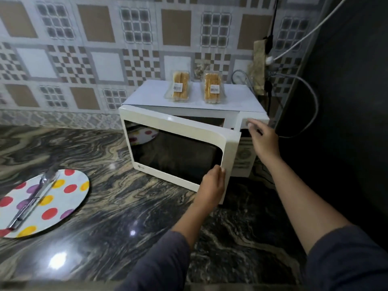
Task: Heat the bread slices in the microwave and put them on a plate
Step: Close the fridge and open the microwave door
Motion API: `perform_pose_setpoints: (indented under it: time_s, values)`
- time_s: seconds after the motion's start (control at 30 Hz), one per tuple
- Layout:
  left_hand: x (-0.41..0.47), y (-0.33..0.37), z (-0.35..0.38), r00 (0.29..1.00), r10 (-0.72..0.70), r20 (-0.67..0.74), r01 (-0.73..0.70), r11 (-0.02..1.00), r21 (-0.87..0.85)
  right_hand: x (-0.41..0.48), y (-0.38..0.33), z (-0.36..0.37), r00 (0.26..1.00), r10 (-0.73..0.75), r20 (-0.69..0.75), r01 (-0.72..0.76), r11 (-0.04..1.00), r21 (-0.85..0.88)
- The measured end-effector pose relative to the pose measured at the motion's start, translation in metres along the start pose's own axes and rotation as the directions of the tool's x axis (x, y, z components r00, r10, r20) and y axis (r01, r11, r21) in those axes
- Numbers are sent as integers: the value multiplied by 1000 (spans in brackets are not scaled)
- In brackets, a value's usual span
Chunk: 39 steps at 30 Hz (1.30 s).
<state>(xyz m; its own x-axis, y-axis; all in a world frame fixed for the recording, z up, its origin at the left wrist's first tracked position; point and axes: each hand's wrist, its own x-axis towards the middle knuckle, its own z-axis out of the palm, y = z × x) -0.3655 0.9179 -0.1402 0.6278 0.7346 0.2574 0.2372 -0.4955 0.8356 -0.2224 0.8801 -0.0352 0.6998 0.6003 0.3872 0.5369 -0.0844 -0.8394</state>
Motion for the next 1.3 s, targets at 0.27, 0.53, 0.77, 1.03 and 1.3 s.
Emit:
perform_pose_setpoints:
  time_s: [0.27, 0.53, 0.77, 1.03, 1.3]
  values:
    - [-106, 7, -24, 967, -98, -233, 123, 988, 95, -100, -51, 5, 845, -336, 415, 292, 941, 169]
    - [-190, -14, -97, 872, -343, -350, 335, 938, -84, -182, -106, 42, 657, -455, 602, 479, 868, 133]
    - [-233, -49, -147, 774, -461, -434, 393, 888, -241, -243, -154, 111, 702, -492, 515, 494, 857, 145]
    - [-254, -67, -215, 740, -532, -412, 443, 846, -297, -286, -200, 179, 783, -429, 451, 427, 897, 113]
    - [-259, -84, -245, 739, -521, -428, 433, 853, -291, -299, -219, 209, 814, -394, 427, 412, 909, 54]
